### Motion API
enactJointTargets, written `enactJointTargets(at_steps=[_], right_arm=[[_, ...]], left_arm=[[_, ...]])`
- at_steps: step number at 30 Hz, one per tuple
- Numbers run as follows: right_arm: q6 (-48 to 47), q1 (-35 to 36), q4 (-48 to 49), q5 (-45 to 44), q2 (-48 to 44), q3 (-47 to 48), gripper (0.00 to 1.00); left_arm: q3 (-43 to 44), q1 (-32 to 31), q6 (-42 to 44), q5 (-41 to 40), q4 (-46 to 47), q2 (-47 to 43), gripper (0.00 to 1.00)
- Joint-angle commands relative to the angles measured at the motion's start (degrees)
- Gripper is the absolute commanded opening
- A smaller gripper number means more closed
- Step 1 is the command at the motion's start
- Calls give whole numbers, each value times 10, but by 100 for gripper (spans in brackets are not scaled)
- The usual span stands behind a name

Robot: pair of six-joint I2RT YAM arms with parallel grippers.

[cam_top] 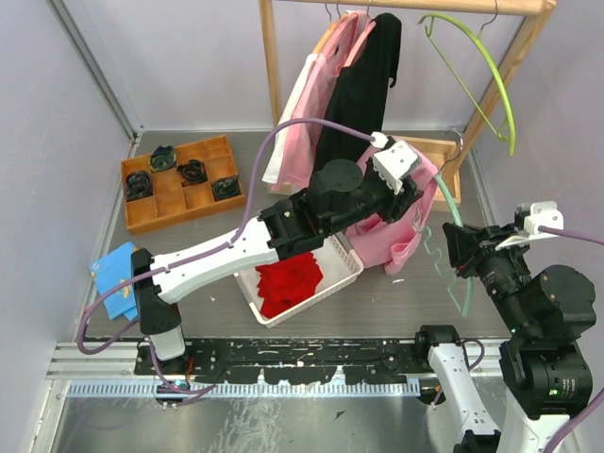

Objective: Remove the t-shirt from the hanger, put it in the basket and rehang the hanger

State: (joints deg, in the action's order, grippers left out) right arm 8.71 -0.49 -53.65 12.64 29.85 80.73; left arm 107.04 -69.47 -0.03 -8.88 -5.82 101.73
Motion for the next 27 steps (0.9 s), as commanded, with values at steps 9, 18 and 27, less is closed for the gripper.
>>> enactJointTargets(at_steps=[9,18,27], right_arm=[[8,-1,86,8,-9,20,1],[10,-1,82,-1,-17,24,1],[11,-1,69,11,-30,35,1]], left_arm=[[49,0,10,-29,8,12,0],[91,0,27,-129,-25,28,0],[229,42,68,-219,-76,105,0]])
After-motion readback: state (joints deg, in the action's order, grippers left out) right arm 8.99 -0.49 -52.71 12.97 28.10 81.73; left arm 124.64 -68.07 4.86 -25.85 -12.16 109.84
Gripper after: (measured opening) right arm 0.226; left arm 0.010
